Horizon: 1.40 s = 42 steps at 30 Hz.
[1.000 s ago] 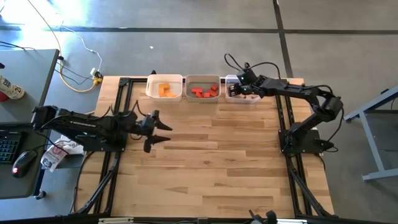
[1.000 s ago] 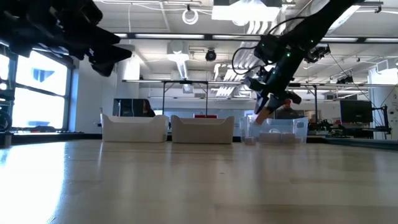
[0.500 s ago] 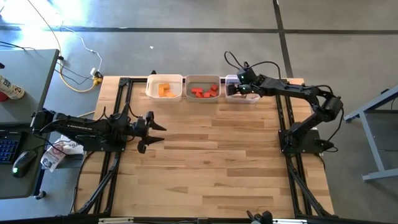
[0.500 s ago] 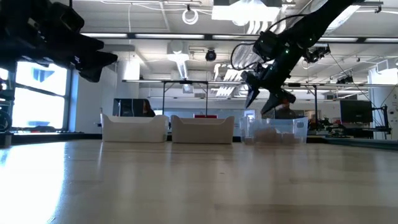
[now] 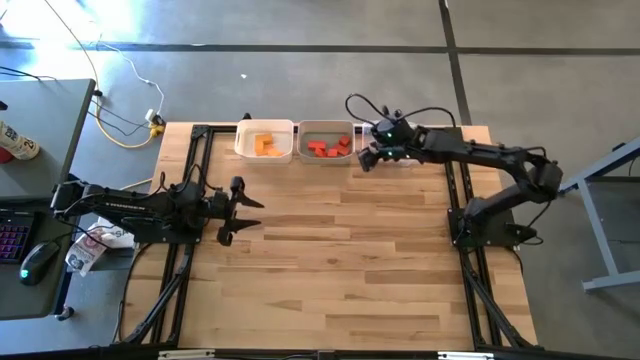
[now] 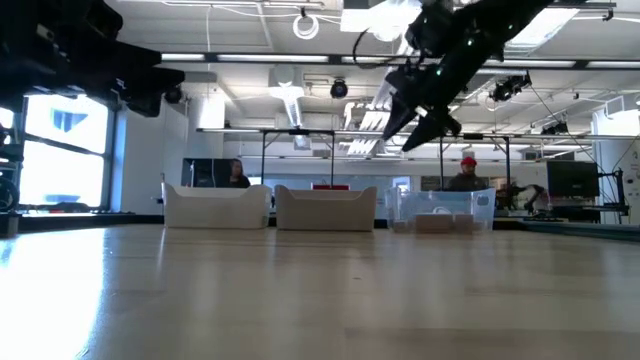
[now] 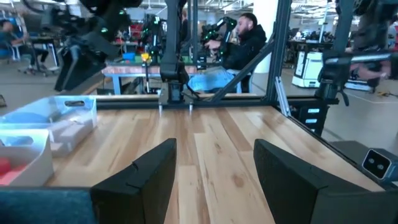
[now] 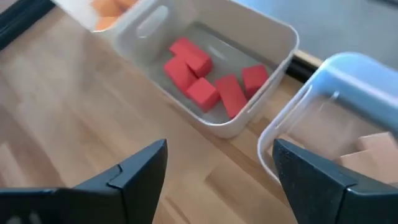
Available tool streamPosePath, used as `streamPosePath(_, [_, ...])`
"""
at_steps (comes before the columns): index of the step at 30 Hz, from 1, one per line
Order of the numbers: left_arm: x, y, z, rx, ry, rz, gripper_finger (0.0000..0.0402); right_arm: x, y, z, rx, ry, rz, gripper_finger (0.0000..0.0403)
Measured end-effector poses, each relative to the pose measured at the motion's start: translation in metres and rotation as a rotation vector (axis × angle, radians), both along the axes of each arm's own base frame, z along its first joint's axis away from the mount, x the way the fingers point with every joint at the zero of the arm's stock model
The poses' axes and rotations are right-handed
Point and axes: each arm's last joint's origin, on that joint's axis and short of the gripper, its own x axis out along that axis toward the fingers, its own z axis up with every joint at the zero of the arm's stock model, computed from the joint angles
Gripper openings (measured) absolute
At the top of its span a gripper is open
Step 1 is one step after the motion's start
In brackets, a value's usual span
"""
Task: Sort & place blocks by color
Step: Return to Home Position
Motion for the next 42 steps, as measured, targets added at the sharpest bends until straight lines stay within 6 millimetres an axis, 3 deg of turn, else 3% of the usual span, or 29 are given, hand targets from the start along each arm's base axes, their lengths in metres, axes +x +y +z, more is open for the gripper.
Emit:
streamPosePath(11, [0.000,0.000,0.000,0.093,0.003,0.007,0.0202,-0.011,0.072,0.044,-0.224,-0.008,0.140,0.0277])
streamPosePath(17, [0.000,0.000,0.001,0.064,0.001,0.007,0.0202,-0.019,0.107,0.050,-0.302,0.046,0.153,0.0277])
streamPosePath(21, [0.000,0.002,0.013,0.002,-0.048,0.026,0.0202,-0.024,0.125,0.047,-0.315,0.090,0.145,0.0277])
streamPosePath(27, [-0.003,0.002,0.028,0.030,-0.123,0.018,0.0202,-0.027,0.138,0.045,-0.313,0.113,0.174,0.0277])
streamPosePath(35, [-0.007,0.002,0.018,0.013,-0.019,0.021,0.0202,-0.030,0.140,0.042,-0.306,0.131,0.144,0.0277])
streamPosePath(42, [-0.008,0.001,0.016,0.011,-0.001,0.018,0.0202,-0.033,0.139,-0.006,-0.236,-0.035,0.256,0.0277])
